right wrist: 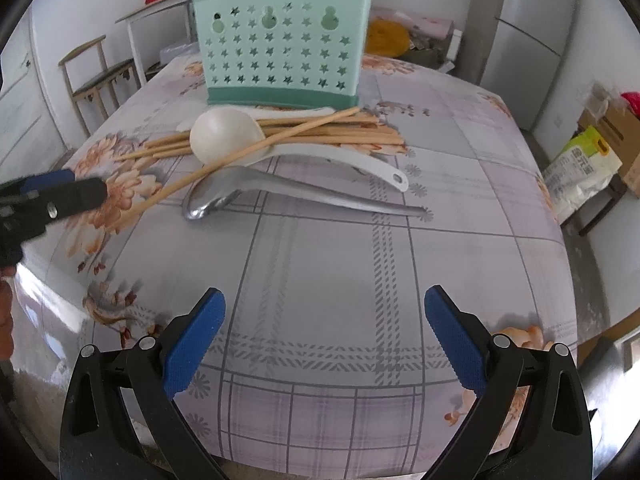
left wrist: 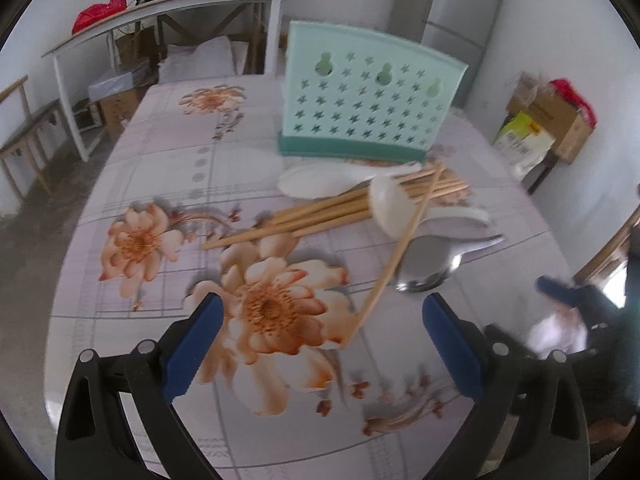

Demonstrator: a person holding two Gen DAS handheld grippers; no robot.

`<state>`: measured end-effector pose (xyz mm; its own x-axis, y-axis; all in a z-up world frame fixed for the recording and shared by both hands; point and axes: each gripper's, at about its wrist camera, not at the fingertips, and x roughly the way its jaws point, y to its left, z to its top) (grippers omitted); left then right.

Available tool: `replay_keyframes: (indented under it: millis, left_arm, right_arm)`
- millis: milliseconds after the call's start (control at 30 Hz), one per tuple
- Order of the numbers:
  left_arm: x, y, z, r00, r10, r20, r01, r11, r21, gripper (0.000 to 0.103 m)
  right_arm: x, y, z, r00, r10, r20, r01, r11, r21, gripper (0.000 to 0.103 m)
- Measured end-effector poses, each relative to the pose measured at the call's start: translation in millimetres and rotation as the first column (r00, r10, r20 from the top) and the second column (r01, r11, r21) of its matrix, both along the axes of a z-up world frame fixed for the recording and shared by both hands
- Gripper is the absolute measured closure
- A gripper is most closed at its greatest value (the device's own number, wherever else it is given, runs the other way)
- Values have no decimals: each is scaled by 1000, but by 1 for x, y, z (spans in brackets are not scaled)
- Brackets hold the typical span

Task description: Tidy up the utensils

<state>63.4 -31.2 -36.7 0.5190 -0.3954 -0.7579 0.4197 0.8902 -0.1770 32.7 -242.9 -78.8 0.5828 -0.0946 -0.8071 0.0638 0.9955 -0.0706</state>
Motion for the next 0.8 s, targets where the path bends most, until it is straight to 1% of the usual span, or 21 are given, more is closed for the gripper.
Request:
replay_keyframes:
  millis: [167, 267, 333, 400, 467, 533, 633, 700, 800]
  left_arm:
    - [2, -1, 5, 999, -13, -31, 11, 996, -88, 6]
    - [6, -1, 6, 998, -27, -52, 20, 991, -134, 6]
    - [8, -2, 5, 998, -30, -57, 20, 987, -162, 6]
    - [10, -2, 2, 998, -28, -58, 18, 987, -161, 6]
    - [11, -4, 1, 999, -30, -41, 24, 988, -155, 6]
    - [10, -4, 2, 999, -47, -19, 43, 987, -157, 6]
    - [9, -6, 4, 998, -65, 3, 65, 989, -131, 6]
    - [7, -6, 3, 997, -79, 2, 78, 990, -117, 6]
    - [2, -7, 2, 994, -107, 14, 108, 990, -96, 6]
  right_arm:
    - [-1, -2, 6, 1000, 13, 1, -13, 1000, -11, 8]
    - [-1, -10, 17, 1000, -10, 30, 10, 1000, 21, 8]
    - [2, -20, 26, 998, -41, 41, 38, 997, 69, 8]
    - [7, -26, 32, 998, -50, 42, 46, 994, 97, 8]
    - [11, -27, 37, 998, -50, 39, 46, 996, 82, 8]
    - [14, -27, 48, 997, -54, 62, 50, 997, 58, 8]
    - [16, -25, 58, 995, -51, 82, 44, 996, 78, 8]
    - [19, -24, 59, 996, -57, 70, 52, 996, 77, 8]
    - [19, -19, 60, 997, -43, 58, 40, 998, 51, 8]
